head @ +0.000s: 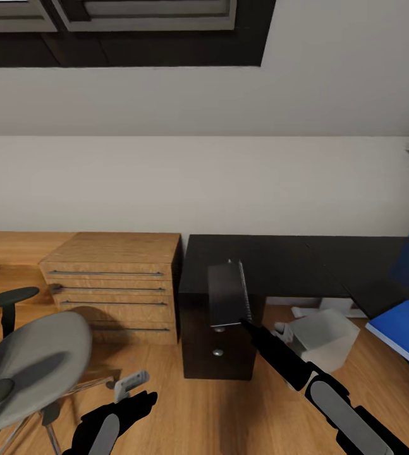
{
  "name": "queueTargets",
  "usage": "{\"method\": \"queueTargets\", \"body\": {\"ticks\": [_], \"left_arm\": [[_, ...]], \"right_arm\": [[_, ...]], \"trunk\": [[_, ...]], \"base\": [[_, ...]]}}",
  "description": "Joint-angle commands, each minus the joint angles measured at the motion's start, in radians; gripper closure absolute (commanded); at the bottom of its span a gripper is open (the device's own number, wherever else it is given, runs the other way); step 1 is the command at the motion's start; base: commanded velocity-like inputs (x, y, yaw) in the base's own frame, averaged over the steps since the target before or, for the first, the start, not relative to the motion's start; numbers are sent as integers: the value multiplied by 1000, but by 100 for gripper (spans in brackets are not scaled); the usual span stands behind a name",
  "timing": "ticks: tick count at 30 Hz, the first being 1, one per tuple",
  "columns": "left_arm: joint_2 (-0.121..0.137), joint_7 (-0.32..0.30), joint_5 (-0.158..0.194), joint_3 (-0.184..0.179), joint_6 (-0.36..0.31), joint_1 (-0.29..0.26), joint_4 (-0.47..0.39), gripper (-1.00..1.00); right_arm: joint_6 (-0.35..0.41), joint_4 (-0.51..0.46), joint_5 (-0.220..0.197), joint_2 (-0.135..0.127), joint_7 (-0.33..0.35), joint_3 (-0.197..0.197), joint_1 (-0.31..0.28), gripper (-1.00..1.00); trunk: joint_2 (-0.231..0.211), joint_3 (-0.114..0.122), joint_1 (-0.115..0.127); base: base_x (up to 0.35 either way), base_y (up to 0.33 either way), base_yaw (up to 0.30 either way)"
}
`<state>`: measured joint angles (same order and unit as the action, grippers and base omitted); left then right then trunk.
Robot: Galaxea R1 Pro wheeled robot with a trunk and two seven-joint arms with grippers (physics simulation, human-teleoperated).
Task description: In the bedroom, organize the workspace by keeping the computer under the desk, ensuring the monitor is on the desk, placing the keyboard on the desk next to the monitor, placing the mouse on the desk next to the keyboard, moving the folder from the swivel chair onto the desk next to the mouse, stacking the notebook on top of the folder with the pen on top of the notebook, and positioning the swivel chair next to the desk.
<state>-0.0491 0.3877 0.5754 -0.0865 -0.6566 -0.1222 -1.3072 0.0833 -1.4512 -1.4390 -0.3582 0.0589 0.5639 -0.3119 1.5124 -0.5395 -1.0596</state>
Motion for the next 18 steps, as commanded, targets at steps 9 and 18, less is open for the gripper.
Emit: {"method": "queueTargets", "body": {"ticks": [9, 18], "left_arm": [[1, 11, 11, 1, -1, -1, 4, -100], [1, 9, -8, 1, 84, -1, 64, -100]], "right_arm": [[2, 7, -9, -1, -17, 1, -1, 100], [3, 9, -9, -2, -26, 1, -1, 100]], "trunk": [[1, -1, 0], [1, -1, 0]], "base": [[-7, -4, -18], [0, 0, 0]]}}
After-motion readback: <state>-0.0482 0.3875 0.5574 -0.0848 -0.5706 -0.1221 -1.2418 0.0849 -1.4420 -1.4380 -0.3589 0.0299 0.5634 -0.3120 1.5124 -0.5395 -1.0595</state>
